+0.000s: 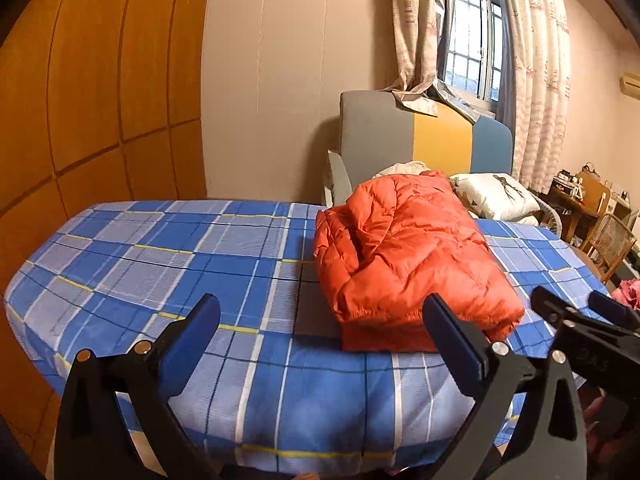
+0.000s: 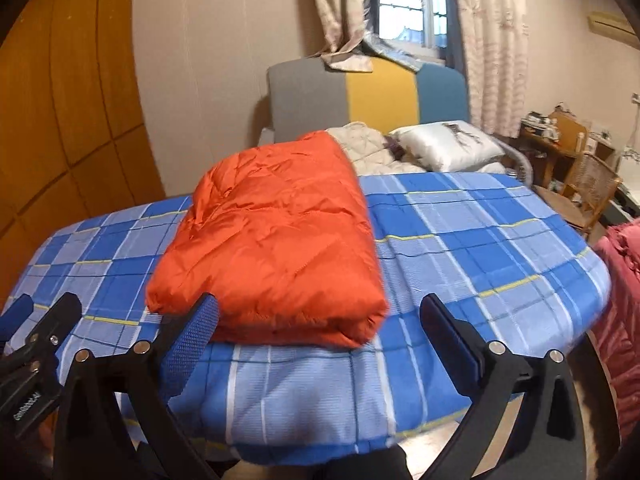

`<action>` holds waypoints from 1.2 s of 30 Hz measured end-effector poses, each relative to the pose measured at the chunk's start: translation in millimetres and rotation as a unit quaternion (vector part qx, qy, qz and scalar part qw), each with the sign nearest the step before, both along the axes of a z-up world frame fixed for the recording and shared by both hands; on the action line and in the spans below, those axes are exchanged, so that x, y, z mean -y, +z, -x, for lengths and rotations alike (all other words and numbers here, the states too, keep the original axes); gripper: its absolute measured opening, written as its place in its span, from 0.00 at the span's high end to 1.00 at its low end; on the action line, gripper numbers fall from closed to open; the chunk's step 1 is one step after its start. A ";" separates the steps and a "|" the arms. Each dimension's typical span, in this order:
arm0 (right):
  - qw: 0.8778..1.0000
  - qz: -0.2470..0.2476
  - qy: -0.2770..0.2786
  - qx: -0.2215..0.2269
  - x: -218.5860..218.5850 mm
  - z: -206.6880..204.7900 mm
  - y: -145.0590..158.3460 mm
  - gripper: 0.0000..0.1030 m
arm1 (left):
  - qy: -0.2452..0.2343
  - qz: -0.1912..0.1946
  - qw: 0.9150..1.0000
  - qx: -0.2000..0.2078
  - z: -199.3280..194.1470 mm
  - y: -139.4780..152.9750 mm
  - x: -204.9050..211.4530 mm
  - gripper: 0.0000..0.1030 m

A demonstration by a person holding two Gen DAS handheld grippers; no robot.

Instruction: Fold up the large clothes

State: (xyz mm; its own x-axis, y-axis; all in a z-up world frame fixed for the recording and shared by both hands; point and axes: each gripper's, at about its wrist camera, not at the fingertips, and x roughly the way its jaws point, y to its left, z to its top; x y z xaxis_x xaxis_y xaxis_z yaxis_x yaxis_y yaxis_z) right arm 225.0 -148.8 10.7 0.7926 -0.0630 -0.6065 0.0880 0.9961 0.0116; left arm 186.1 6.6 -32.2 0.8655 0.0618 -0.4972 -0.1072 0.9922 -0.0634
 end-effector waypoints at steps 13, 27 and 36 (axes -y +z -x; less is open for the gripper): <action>1.000 0.002 -0.022 0.017 -6.8 64.7 -3.8 0.03 | 0.013 -0.020 1.000 0.000 50.2 -0.2 -4.4 0.02; 0.998 0.018 -0.040 0.043 -5.2 80.3 3.6 0.03 | 0.015 -0.011 0.999 0.032 64.6 16.3 0.0 0.02; 0.997 0.023 -0.064 0.043 8.7 87.3 2.8 0.03 | -0.030 -0.035 0.999 0.022 70.8 10.8 27.9 0.02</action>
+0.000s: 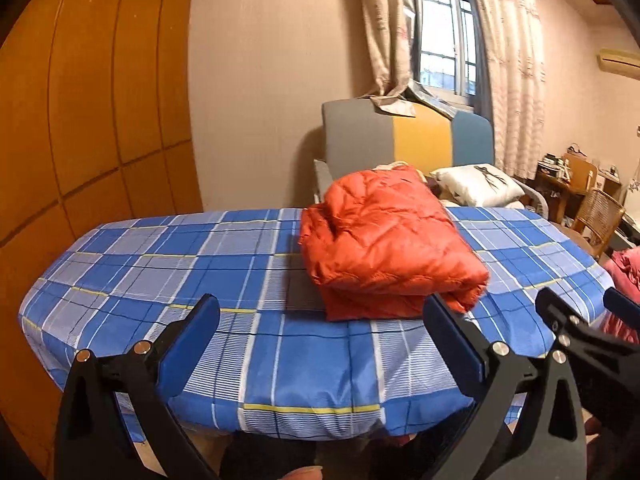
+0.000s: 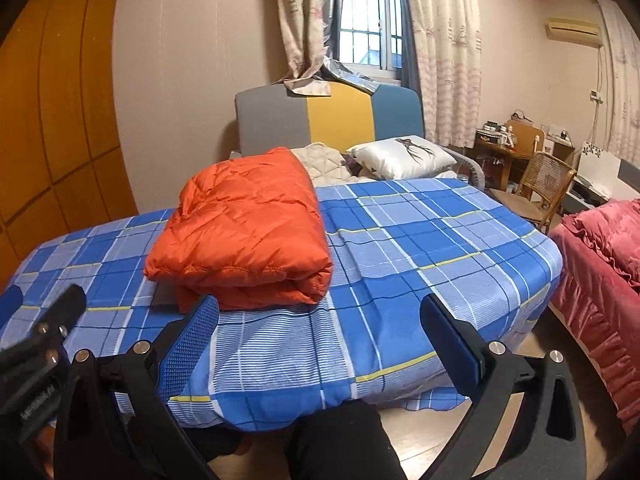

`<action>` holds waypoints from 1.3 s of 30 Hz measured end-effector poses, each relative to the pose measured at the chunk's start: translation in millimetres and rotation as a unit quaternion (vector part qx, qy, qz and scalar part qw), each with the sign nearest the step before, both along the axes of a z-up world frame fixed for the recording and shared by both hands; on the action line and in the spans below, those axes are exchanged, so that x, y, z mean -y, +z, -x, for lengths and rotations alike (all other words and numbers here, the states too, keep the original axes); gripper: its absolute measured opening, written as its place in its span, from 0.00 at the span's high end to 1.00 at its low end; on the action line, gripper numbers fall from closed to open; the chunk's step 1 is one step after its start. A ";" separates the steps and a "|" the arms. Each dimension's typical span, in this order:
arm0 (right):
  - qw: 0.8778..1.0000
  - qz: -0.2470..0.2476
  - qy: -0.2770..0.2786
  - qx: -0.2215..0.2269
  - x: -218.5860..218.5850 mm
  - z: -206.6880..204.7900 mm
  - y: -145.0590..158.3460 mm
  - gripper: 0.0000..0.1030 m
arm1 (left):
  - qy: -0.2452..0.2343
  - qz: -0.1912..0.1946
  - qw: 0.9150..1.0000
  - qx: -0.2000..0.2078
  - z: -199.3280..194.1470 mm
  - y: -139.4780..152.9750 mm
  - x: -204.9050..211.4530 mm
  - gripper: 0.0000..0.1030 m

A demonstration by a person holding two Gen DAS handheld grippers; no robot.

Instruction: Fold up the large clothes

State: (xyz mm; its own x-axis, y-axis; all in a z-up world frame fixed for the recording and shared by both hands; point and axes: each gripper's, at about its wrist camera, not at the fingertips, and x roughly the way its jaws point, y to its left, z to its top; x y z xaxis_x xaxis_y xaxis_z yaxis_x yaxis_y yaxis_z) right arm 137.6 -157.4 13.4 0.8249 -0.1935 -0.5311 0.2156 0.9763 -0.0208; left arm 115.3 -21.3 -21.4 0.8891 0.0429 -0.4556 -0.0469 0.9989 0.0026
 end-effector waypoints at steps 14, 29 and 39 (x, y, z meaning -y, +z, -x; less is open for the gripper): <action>1.000 -0.007 -0.025 -0.015 23.2 3.2 -5.4 0.03 | -0.032 -0.021 0.999 0.007 3.0 -0.7 26.5 0.02; 1.000 -0.001 -0.013 -0.021 18.8 1.7 -7.1 0.03 | -0.043 -0.020 0.999 0.001 1.2 -0.9 25.0 0.02; 1.000 0.014 -0.003 -0.023 11.0 2.3 -9.2 0.03 | -0.038 -0.007 0.999 -0.006 -3.8 -2.0 17.9 0.02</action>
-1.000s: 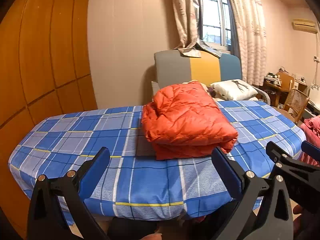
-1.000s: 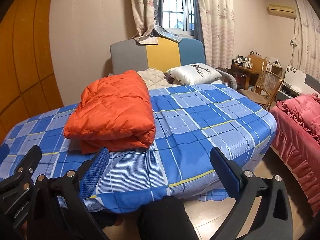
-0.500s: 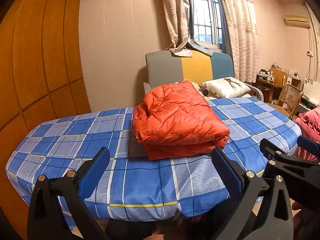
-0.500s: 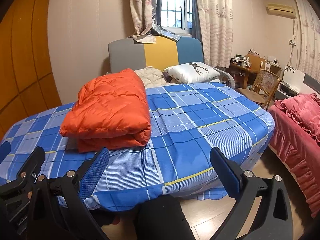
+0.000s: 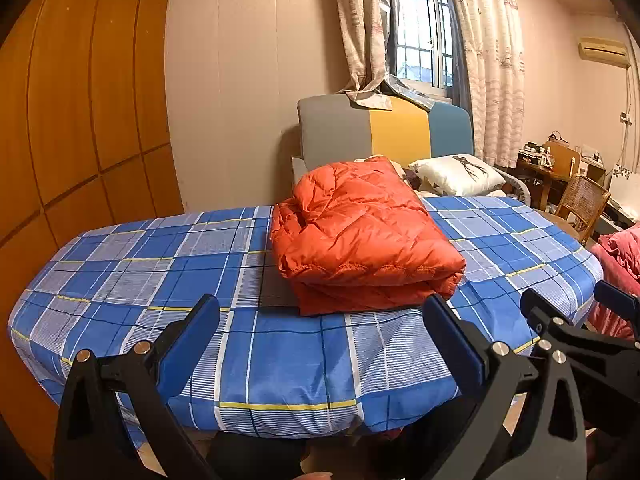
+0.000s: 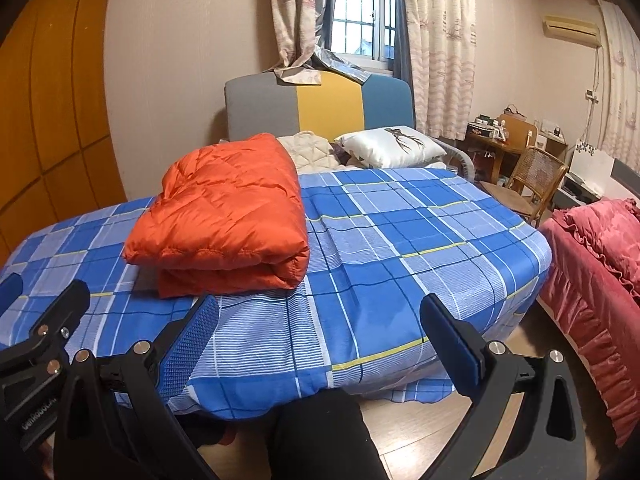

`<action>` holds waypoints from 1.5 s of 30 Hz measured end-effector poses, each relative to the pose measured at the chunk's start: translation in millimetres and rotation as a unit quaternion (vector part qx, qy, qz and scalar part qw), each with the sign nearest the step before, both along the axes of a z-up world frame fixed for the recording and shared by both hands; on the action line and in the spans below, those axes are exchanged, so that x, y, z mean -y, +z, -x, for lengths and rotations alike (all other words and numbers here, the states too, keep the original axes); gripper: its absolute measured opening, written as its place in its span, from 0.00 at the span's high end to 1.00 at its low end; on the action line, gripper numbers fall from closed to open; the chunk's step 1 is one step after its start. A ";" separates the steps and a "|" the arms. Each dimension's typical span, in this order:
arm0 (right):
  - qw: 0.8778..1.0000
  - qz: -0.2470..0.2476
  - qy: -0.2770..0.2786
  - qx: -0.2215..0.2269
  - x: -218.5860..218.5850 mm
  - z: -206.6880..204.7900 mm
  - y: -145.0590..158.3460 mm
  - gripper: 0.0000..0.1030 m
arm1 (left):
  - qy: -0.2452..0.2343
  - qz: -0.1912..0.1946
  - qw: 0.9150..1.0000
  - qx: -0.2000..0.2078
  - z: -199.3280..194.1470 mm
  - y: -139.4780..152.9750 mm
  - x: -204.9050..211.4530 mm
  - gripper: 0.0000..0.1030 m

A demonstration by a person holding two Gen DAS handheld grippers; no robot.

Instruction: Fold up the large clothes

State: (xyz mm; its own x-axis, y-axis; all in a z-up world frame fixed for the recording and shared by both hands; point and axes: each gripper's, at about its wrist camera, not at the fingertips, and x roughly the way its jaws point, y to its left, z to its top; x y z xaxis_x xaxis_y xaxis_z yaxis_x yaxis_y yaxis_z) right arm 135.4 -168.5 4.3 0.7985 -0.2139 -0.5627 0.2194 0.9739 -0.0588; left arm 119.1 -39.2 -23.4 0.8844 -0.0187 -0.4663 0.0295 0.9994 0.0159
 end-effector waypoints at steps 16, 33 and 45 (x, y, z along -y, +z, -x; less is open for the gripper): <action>1.000 0.002 0.006 -0.003 -3.6 -1.8 -2.1 0.03 | 0.008 0.008 1.000 0.003 2.2 3.2 -3.9 0.02; 1.000 0.011 0.016 0.002 -10.1 -2.7 -1.0 0.03 | 0.019 0.016 1.000 0.003 -1.0 4.1 -9.8 0.02; 1.000 0.014 0.016 -0.001 -11.1 -2.9 -2.4 0.03 | 0.019 0.019 1.000 -0.003 -1.5 4.1 -10.8 0.02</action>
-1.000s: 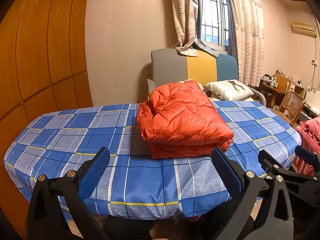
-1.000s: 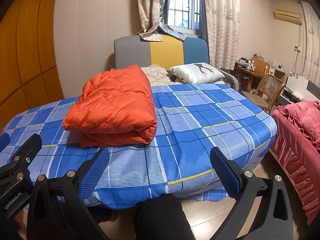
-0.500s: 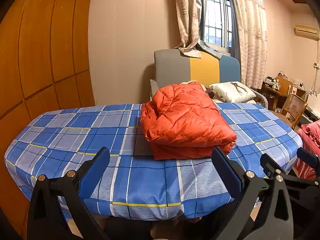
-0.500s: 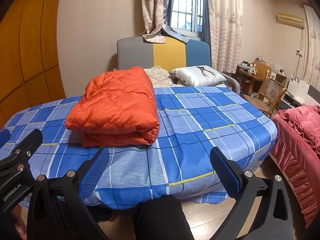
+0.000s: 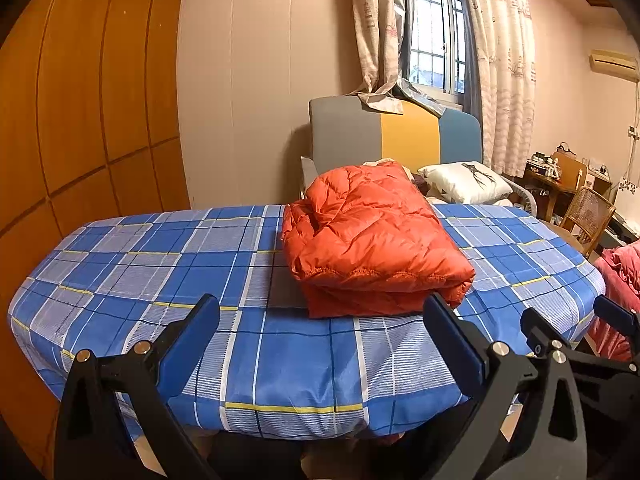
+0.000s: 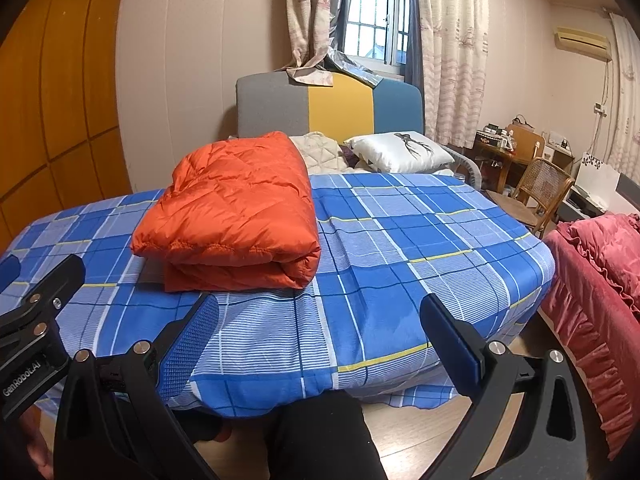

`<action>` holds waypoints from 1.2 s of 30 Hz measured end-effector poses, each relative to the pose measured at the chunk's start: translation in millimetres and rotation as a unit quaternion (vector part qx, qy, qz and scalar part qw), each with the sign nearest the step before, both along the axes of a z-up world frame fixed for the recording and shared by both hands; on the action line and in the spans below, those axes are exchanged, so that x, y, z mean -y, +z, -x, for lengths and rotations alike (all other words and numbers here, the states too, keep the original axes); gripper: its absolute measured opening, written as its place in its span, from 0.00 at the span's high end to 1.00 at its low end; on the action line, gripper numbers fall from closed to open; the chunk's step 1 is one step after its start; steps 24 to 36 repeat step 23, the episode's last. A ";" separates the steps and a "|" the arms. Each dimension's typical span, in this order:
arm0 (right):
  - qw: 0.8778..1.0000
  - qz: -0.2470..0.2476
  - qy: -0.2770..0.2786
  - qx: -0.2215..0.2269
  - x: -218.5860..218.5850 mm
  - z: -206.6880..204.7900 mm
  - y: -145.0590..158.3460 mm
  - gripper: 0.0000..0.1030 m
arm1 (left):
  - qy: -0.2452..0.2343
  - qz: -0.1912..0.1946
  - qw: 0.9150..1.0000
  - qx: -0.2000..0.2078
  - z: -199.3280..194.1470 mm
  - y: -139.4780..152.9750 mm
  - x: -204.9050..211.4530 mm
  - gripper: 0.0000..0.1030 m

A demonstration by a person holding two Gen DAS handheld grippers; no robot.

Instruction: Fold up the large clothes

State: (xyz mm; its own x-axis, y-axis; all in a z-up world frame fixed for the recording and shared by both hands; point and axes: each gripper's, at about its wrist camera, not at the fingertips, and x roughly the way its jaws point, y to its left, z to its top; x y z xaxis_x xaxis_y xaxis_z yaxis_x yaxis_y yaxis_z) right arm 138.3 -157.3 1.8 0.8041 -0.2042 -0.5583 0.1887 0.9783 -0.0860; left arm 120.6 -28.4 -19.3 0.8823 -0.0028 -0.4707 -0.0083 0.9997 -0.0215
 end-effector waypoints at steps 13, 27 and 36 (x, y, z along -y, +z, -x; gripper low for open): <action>1.000 -0.002 0.008 -0.015 3.8 -5.7 -7.4 0.03 | -0.004 -0.005 1.000 -0.001 -4.3 -6.4 -0.9 0.02; 1.000 -0.008 0.008 -0.021 8.9 -8.4 -12.5 0.03 | -0.002 0.009 1.000 -0.019 -9.7 -12.6 -1.3 0.02; 1.000 -0.008 0.008 -0.021 8.9 -8.4 -12.5 0.03 | -0.002 0.009 1.000 -0.019 -9.7 -12.6 -1.3 0.02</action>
